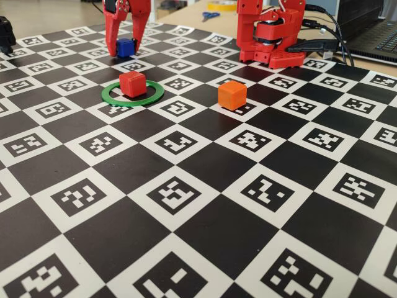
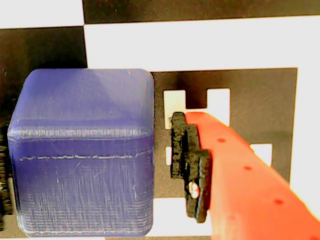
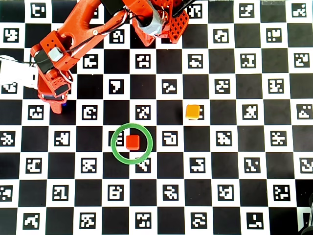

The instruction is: Grab the red cube then put it in the green circle then put the blue cube on top and finally the orange cube on top

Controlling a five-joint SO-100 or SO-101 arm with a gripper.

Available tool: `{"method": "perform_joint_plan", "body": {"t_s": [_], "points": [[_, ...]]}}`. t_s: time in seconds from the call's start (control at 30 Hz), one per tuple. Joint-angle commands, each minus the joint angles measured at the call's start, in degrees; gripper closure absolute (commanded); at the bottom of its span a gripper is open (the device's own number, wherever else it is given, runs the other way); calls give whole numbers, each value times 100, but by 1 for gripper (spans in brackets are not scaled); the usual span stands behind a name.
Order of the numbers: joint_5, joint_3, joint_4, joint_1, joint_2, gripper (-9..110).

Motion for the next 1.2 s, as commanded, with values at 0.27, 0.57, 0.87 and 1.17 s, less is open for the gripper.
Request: {"method": "perform_joint_plan", "body": {"t_s": [0.27, 0.57, 0.87, 1.17], "points": [[9, -9, -79, -35, 290, 84], [35, -18, 9, -35, 378, 87], [255, -114, 492, -53, 606, 87], [554, -387, 1397, -246, 1230, 88]]}}
